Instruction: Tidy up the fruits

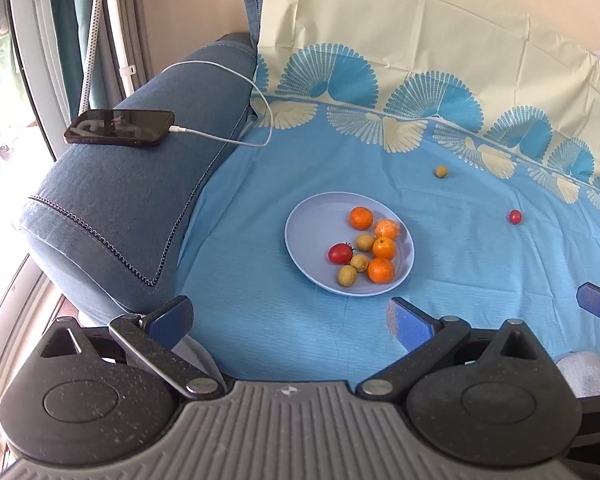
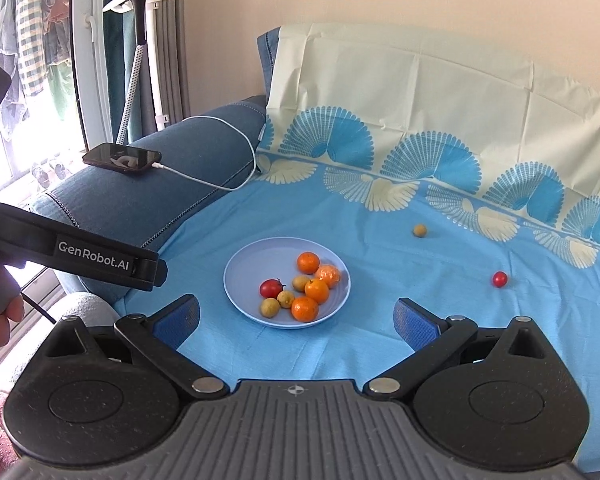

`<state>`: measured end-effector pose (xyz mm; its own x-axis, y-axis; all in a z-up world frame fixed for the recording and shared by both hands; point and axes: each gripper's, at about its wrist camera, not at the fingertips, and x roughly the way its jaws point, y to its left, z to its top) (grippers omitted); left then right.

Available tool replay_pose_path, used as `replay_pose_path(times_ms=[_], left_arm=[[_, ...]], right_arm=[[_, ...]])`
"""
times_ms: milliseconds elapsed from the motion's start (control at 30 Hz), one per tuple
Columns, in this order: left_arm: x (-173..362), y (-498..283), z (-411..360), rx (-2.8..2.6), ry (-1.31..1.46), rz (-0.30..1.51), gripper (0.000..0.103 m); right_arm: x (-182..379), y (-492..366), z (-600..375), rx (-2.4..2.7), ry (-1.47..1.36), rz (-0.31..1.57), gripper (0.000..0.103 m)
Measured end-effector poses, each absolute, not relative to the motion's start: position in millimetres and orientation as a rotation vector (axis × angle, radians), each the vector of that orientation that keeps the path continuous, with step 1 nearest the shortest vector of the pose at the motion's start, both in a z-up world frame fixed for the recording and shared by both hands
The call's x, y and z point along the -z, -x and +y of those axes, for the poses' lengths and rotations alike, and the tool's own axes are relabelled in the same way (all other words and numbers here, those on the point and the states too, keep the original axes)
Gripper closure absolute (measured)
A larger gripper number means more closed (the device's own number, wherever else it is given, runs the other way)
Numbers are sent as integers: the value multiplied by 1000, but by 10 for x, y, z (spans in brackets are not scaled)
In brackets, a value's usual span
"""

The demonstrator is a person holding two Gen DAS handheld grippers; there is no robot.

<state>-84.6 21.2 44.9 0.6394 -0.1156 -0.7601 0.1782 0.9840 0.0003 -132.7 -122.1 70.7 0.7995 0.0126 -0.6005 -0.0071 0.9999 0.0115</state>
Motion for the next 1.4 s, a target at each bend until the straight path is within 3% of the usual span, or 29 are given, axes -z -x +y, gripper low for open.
replay_pose_path(times_ms=[1400], left_arm=[[-422,804,187,171,-87,878,0]], right_arm=[[-724,1321,-1181,-15,19,648,1]])
